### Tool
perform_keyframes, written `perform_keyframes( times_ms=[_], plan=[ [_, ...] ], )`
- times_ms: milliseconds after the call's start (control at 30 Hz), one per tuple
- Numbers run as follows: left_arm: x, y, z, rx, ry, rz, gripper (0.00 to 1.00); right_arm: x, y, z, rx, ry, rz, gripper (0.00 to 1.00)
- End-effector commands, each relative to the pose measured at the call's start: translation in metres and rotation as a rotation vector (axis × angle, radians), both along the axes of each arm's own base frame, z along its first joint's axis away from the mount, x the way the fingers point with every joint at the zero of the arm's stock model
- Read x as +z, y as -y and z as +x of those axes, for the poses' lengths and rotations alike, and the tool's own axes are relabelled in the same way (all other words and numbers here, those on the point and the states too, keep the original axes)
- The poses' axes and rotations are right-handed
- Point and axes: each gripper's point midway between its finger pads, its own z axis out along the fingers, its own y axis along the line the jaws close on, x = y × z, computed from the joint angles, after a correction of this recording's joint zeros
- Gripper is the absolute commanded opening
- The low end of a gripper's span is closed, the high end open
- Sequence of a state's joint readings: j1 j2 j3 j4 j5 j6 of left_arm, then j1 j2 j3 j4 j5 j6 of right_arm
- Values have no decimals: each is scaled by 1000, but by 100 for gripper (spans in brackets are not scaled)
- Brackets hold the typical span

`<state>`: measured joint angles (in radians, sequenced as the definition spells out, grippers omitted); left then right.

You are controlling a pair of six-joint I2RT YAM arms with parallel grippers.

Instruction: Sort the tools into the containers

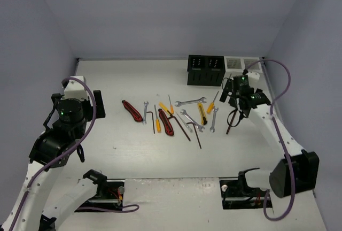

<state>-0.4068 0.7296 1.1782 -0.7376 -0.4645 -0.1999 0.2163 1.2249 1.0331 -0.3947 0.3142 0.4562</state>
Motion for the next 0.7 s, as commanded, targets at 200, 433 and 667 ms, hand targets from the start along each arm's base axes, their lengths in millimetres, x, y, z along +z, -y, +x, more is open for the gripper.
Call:
perform_keyframes(
  times_ms=[200, 433, 667],
  plan=[
    [1, 7, 12, -42, -7, 45, 91, -79, 14, 37, -217, -203, 60, 82],
    [-4, 13, 10, -79, -15, 34, 91, -115, 36, 48, -289, -294, 62, 75],
    [-7, 17, 11, -91, -22, 17, 91, -134, 44, 64, -289, -340, 72, 68]
  ],
)
